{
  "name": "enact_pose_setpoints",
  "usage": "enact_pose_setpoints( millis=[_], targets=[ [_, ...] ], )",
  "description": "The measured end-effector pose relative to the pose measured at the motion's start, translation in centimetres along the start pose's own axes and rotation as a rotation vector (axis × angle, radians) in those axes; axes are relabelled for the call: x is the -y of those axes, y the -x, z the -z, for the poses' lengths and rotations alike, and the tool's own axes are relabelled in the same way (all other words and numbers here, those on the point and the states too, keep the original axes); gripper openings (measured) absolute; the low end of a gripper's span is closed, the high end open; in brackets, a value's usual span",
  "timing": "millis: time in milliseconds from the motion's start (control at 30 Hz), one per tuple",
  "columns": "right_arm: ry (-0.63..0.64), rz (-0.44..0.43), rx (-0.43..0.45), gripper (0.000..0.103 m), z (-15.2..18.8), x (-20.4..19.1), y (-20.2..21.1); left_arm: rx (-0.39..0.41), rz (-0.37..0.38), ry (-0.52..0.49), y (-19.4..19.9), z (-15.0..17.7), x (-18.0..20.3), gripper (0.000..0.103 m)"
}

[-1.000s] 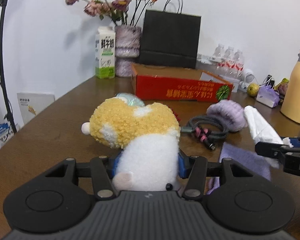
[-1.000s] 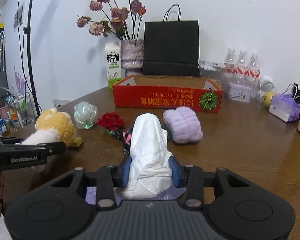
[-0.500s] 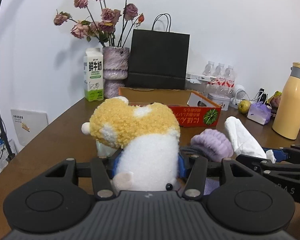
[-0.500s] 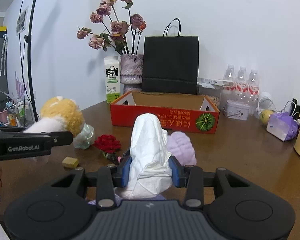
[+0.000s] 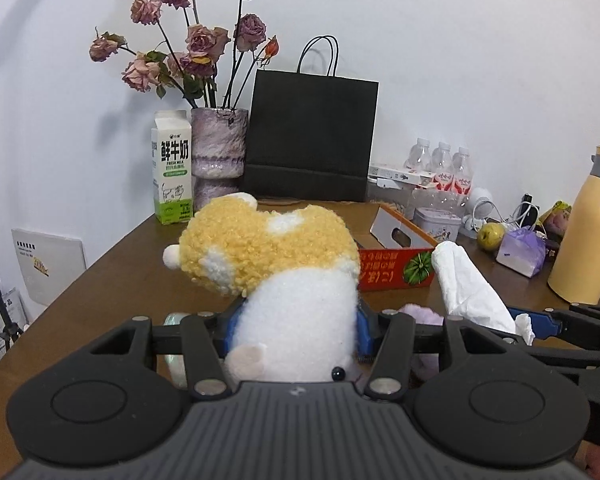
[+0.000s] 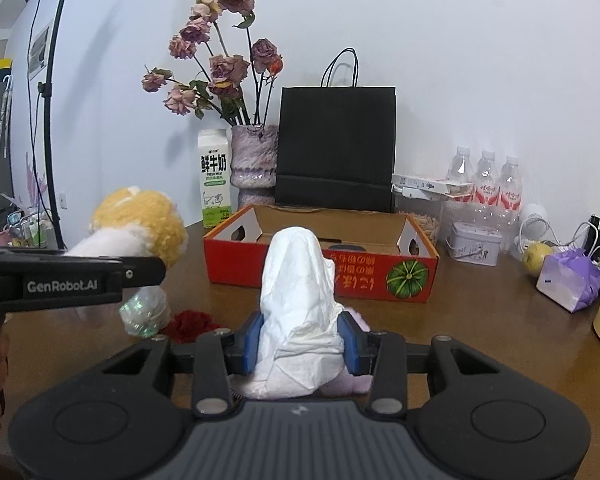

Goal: Organize objects
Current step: 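Carry the sheep plush in the left tool and the tissue in the right tool toward the box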

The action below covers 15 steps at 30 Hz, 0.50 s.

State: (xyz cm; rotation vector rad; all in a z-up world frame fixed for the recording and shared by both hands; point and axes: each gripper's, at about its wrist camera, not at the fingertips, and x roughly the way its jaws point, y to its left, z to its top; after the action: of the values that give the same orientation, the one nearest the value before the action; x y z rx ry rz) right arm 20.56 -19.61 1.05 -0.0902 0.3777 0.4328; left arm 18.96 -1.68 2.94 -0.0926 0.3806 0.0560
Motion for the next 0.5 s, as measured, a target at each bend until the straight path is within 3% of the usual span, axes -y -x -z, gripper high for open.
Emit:
enact_pose_setpoints(
  millis=[500],
  targets=[
    [0.026, 0.014, 0.007, 0.039, -3.9, 2.3, -5.2, -0.003, 0.004, 0.015, -5.3, -3.6, 0.7, 0.052]
  ],
)
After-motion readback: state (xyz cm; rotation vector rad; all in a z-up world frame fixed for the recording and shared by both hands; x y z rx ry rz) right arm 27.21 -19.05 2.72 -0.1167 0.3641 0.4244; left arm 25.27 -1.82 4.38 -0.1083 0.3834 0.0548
